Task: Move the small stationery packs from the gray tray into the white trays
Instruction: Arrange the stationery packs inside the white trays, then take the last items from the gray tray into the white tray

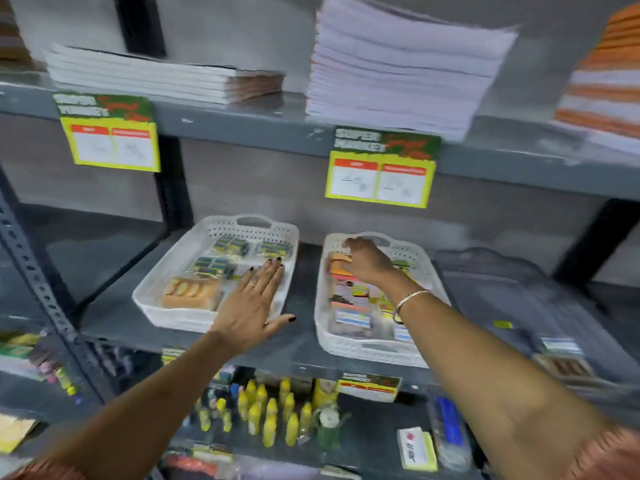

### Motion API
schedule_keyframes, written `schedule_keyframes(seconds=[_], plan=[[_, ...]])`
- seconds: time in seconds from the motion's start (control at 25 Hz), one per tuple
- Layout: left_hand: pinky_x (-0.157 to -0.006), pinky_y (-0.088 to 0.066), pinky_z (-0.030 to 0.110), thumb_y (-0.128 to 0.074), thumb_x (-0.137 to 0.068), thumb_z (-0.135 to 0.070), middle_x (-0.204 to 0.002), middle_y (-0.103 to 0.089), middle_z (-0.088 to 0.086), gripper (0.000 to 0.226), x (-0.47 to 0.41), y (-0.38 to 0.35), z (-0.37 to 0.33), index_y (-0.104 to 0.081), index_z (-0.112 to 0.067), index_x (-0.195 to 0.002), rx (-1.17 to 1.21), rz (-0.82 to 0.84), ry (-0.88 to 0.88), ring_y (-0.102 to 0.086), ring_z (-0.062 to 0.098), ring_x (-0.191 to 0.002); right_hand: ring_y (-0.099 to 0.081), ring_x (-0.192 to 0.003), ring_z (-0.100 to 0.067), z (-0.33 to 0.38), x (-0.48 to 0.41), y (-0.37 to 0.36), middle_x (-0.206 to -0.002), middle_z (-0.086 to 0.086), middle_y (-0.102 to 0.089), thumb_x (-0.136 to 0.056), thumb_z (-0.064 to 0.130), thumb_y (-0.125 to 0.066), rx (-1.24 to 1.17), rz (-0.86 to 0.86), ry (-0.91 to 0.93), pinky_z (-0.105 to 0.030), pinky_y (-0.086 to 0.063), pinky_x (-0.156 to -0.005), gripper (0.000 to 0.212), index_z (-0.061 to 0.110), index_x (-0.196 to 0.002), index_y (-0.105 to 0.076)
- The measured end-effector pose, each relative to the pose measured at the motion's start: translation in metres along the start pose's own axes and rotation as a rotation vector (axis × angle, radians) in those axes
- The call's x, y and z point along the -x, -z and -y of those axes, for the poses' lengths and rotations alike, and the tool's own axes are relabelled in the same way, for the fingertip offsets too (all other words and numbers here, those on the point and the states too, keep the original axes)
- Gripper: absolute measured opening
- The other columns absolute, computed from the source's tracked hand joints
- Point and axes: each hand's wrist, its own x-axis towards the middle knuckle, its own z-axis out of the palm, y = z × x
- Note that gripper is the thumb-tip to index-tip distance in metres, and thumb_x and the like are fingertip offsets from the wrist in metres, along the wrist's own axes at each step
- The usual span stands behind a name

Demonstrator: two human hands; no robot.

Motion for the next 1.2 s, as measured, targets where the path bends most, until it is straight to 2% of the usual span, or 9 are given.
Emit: schedule_keyframes(seconds=[0.2, 0.36, 0.44, 0.52, 0.64, 0.84, 1.0, 1.12, 1.2], plan=[[-0.108, -0.026, 0.038, -0.009, -0.087, -0.066, -0.142, -0.037, 0.018, 0.087, -0.026, -0.022, -0.089, -0.031, 0.002, -0.136, 0.066, 0.020, -0.120, -0.035, 0.029, -0.130, -0.048, -0.127, -0.033, -0.117, 0.048, 0.021, -0.137, -0.019, -0.052, -0.089, 0.027, -0.057, 0.140, 0.000, -0.240, -0.038, -0.043, -0.104, 0.048, 0.004, -0.130, -0.051], [-0.109, -0.007, 0.032, -0.001, -0.083, -0.071, -0.147, -0.025, 0.014, 0.093, -0.022, -0.044, -0.116, -0.023, -0.001, -0.139, 0.103, 0.051, -0.106, -0.021, 0.025, -0.135, -0.042, -0.131, -0.036, -0.197, 0.099, 0.020, -0.138, -0.021, -0.047, -0.090, 0.013, -0.050, 0.263, -0.006, -0.518, -0.042, -0.043, -0.105, 0.043, 0.002, -0.132, -0.048], [-0.112, -0.009, 0.034, 0.006, -0.079, -0.072, -0.148, -0.022, 0.012, 0.097, -0.021, -0.047, -0.117, -0.020, -0.002, -0.140, 0.094, 0.045, -0.108, -0.017, 0.023, -0.136, -0.037, -0.133, -0.037, -0.225, 0.121, 0.020, -0.142, -0.021, -0.041, -0.092, 0.011, -0.044, 0.334, 0.074, -0.645, -0.044, -0.039, -0.109, 0.046, 0.002, -0.138, -0.041], [-0.110, -0.013, 0.039, 0.006, -0.078, -0.073, -0.148, -0.025, 0.013, 0.097, -0.021, -0.046, -0.117, -0.021, -0.002, -0.140, 0.079, 0.055, -0.094, -0.021, 0.024, -0.136, -0.037, -0.135, -0.038, -0.243, 0.137, 0.018, -0.145, -0.018, -0.039, -0.091, 0.020, -0.047, 0.359, 0.190, -0.749, -0.047, -0.037, -0.110, 0.052, 0.005, -0.141, -0.039], [-0.110, -0.016, 0.040, 0.004, -0.079, -0.073, -0.147, -0.028, 0.014, 0.097, -0.021, -0.046, -0.118, -0.023, -0.002, -0.139, 0.071, 0.077, -0.082, -0.025, 0.025, -0.136, -0.045, -0.133, -0.033, -0.253, 0.150, 0.015, -0.142, -0.013, -0.046, -0.085, 0.032, -0.057, 0.406, 0.284, -0.751, -0.048, -0.044, -0.104, 0.060, 0.009, -0.138, -0.043], [-0.111, -0.010, 0.036, 0.014, -0.071, -0.077, -0.150, -0.021, 0.013, 0.106, -0.022, -0.047, -0.118, -0.017, -0.004, -0.142, 0.072, 0.064, -0.075, -0.018, 0.023, -0.138, -0.044, -0.132, -0.034, -0.244, 0.144, 0.019, -0.141, -0.015, -0.042, -0.087, 0.033, -0.057, 0.476, 0.338, -0.710, -0.044, -0.046, -0.104, 0.056, 0.009, -0.137, -0.048], [-0.111, -0.004, 0.033, 0.020, -0.066, -0.077, -0.152, -0.014, 0.010, 0.109, -0.021, -0.048, -0.118, -0.011, -0.006, -0.143, 0.081, 0.048, -0.079, -0.011, 0.021, -0.139, -0.059, -0.117, -0.031, -0.234, 0.129, 0.014, -0.128, -0.012, -0.061, -0.080, 0.025, -0.062, 0.479, 0.362, -0.674, -0.039, -0.051, -0.097, 0.042, 0.011, -0.119, -0.065], [-0.111, -0.006, 0.035, 0.018, -0.068, -0.076, -0.151, -0.015, 0.011, 0.107, -0.021, -0.047, -0.117, -0.012, -0.005, -0.142, 0.081, 0.047, -0.076, -0.013, 0.021, -0.139, -0.059, -0.117, -0.029, -0.241, 0.127, 0.012, -0.127, -0.009, -0.063, -0.078, 0.032, -0.062, 0.479, 0.402, -0.651, -0.040, -0.050, -0.099, 0.043, 0.018, -0.119, -0.067], [-0.112, -0.007, 0.037, 0.016, -0.069, -0.076, -0.151, -0.015, 0.012, 0.105, -0.022, -0.046, -0.118, -0.011, -0.005, -0.142, 0.086, 0.045, -0.071, -0.012, 0.022, -0.139, -0.057, -0.122, -0.028, -0.241, 0.133, 0.015, -0.131, -0.007, -0.062, -0.081, 0.029, -0.061, 0.517, 0.415, -0.623, -0.040, -0.047, -0.103, 0.043, 0.017, -0.122, -0.065]])
